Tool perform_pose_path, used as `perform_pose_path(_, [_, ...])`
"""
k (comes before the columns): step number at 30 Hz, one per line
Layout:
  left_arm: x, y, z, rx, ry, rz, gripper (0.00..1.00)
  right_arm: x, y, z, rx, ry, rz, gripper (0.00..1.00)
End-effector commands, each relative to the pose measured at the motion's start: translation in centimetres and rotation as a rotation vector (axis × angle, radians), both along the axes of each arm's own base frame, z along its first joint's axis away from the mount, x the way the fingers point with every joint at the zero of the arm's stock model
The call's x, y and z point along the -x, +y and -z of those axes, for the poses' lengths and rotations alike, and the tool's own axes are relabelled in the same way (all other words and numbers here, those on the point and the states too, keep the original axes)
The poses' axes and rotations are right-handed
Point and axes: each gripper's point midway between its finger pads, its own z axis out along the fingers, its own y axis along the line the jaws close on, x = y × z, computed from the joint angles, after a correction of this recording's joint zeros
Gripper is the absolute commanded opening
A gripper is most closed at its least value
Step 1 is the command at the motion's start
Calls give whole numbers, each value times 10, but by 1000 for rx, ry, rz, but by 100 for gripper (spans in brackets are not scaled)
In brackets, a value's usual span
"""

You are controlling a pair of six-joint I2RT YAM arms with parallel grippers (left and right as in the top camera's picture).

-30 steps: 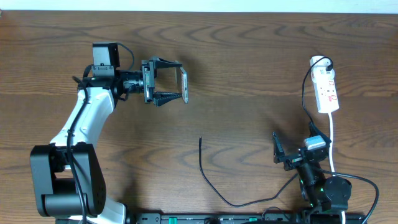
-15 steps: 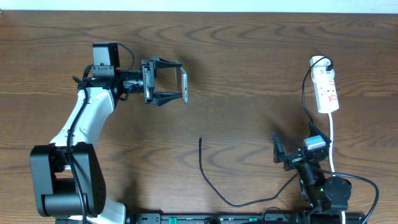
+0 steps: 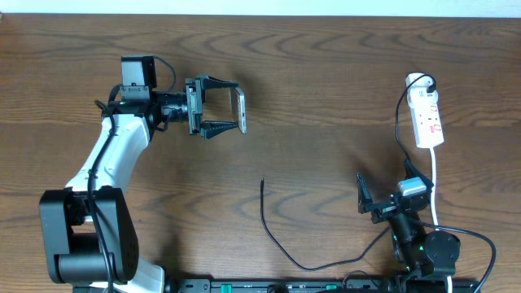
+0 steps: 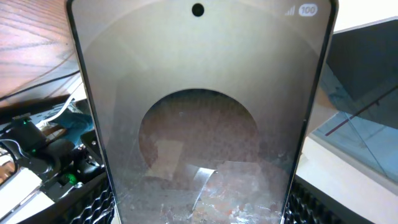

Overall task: Plug charger to phone and switch on socket
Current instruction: 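Lift the phone upright with the left gripper toward table center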

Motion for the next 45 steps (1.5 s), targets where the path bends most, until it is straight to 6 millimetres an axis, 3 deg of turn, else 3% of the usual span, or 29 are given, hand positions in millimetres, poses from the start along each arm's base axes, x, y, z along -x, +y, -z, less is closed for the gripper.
perform_pose_path(1, [1, 4, -24, 37, -50, 17, 7, 0, 1, 1, -1, 3, -4, 99])
perform_pose_path(25, [-5, 8, -19, 7, -70, -14, 7, 0, 1, 1, -1, 3, -4, 99])
perform_pose_path(45, [-25, 17, 4, -187, -331, -81, 7, 0, 1, 1, -1, 3, -4, 99])
